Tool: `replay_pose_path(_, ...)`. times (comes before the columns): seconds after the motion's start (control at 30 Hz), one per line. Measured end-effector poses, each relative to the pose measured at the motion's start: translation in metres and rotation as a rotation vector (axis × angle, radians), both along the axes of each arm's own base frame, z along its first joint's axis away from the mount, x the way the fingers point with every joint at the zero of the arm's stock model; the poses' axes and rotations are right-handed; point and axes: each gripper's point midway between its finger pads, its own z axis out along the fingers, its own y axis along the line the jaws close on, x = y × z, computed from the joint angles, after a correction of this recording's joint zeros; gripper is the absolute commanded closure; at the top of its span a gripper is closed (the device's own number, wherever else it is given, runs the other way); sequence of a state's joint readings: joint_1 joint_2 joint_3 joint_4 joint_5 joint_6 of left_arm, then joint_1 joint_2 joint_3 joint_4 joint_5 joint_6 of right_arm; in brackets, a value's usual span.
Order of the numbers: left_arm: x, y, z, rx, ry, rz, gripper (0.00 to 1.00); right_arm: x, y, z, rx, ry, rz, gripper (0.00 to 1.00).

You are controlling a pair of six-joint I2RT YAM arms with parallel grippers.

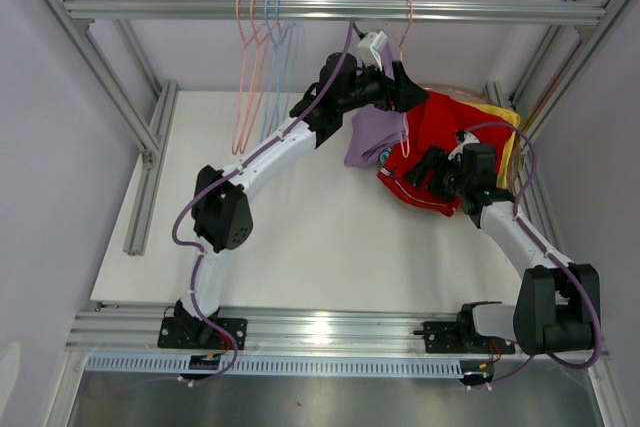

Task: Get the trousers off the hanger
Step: Pick up the hanger from the clothesline.

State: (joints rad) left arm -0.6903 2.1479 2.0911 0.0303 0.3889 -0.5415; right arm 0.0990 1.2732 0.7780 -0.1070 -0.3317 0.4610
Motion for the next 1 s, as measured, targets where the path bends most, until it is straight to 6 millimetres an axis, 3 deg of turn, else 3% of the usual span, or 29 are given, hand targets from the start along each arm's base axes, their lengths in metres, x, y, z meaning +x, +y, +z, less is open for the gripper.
replay_pose_path(0.07, -0.001, -0.001, 0.004, -0.019, 0.002, -0.012, 0.19, 0.001, 0.002, -0.001, 0.001, 0.001, 0.003, 0.17)
replay_pose_path(0.23, -0.011, -0.005, 0.01, -0.106, 0.027, -0.054, 0.47, 0.001, 0.003, -0.002, 0.002, 0.001, 0.006, 0.18)
replay_pose_path(0.3, -0.016, -0.007, 0.014, -0.136, 0.055, -0.08, 0.64, 0.001, 0.003, -0.002, 0.002, 0.001, 0.006, 0.18)
replay_pose_path(0.53, -0.031, -0.011, 0.028, -0.209, 0.131, -0.159, 0.88, 0.001, 0.003, -0.002, 0.001, 0.001, 0.007, 0.17)
replay_pose_path(0.6, -0.033, -0.01, 0.029, -0.222, 0.168, -0.166, 0.99, 0.001, 0.003, -0.002, 0.001, 0.0, 0.007, 0.17)
replay_pose_path(1.0, -0.034, -0.006, 0.038, -0.271, 0.226, -0.182, 0.99, 0.001, 0.004, -0.002, 0.001, -0.001, 0.009, 0.18)
